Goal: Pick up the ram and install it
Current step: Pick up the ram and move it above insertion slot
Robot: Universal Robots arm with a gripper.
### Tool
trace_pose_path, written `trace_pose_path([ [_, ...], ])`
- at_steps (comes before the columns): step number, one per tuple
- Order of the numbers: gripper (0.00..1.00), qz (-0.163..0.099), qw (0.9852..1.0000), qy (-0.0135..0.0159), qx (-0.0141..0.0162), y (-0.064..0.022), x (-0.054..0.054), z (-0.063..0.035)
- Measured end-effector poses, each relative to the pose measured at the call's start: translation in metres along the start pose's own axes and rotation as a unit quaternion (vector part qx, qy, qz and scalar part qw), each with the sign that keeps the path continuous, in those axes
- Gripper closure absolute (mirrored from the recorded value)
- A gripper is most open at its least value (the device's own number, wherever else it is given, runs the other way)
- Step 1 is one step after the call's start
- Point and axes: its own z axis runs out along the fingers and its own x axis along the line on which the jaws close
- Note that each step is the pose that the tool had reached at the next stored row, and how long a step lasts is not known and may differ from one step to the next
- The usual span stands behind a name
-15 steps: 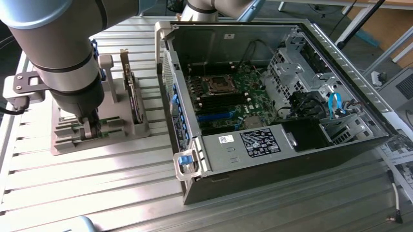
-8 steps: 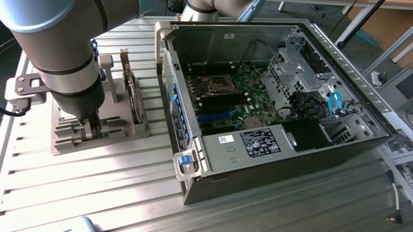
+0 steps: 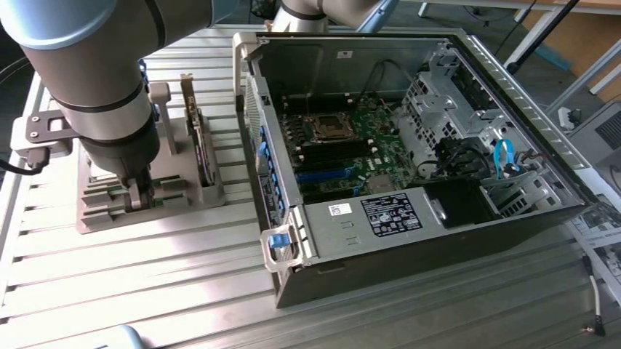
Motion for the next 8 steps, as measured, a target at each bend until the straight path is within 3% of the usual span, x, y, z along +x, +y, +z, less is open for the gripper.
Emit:
trace_pose_path([
  [8, 0.76, 0.000, 1.0000, 0.0000, 0.0000, -0.0007, 0.0001, 0.0026],
])
